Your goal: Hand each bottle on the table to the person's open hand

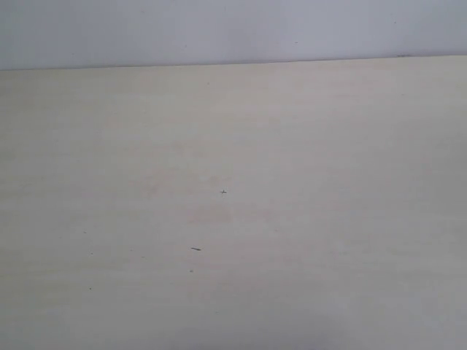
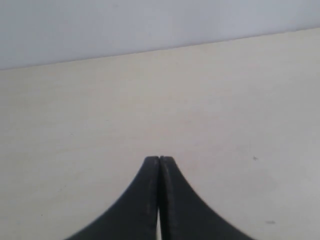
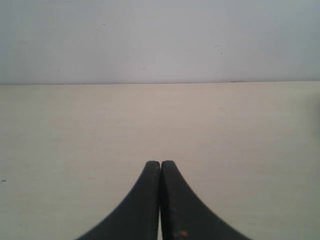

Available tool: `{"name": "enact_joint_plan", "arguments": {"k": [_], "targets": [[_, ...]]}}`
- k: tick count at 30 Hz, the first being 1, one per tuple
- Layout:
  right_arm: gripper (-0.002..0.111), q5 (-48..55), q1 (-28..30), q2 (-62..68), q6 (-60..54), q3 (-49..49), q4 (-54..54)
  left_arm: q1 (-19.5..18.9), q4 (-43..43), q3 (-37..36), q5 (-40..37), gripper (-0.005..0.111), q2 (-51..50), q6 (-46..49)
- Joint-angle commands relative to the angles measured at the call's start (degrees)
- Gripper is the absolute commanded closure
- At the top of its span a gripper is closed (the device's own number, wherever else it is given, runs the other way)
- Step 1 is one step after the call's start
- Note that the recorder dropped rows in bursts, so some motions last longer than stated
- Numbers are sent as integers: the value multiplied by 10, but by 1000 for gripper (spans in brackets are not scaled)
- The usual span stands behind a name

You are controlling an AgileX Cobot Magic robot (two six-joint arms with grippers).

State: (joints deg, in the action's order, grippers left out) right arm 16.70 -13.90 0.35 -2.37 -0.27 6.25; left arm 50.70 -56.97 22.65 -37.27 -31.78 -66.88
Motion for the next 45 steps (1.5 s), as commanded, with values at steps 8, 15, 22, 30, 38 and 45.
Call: {"name": "enact_joint_plan", "arguments": {"k": [8, 15, 22, 30, 38, 45], "targets": [[108, -3, 3, -3, 1, 3, -1, -454, 294, -31, 61, 107, 196, 31], [108, -3, 3, -3, 1, 3, -1, -462, 325, -58, 77, 107, 205, 113], [108, -3, 3, -3, 1, 3, -1, -462, 507, -88, 171, 107, 207, 481], [108, -3, 3, -3, 1, 3, -1, -462, 622, -138, 178, 107, 213, 697], [108, -3, 3, -3, 1, 3, -1, -462, 620, -155, 165, 107, 307, 697], [108, -3, 3, -3, 1, 3, -1, -463, 620, -158, 139, 107, 318, 695]]}}
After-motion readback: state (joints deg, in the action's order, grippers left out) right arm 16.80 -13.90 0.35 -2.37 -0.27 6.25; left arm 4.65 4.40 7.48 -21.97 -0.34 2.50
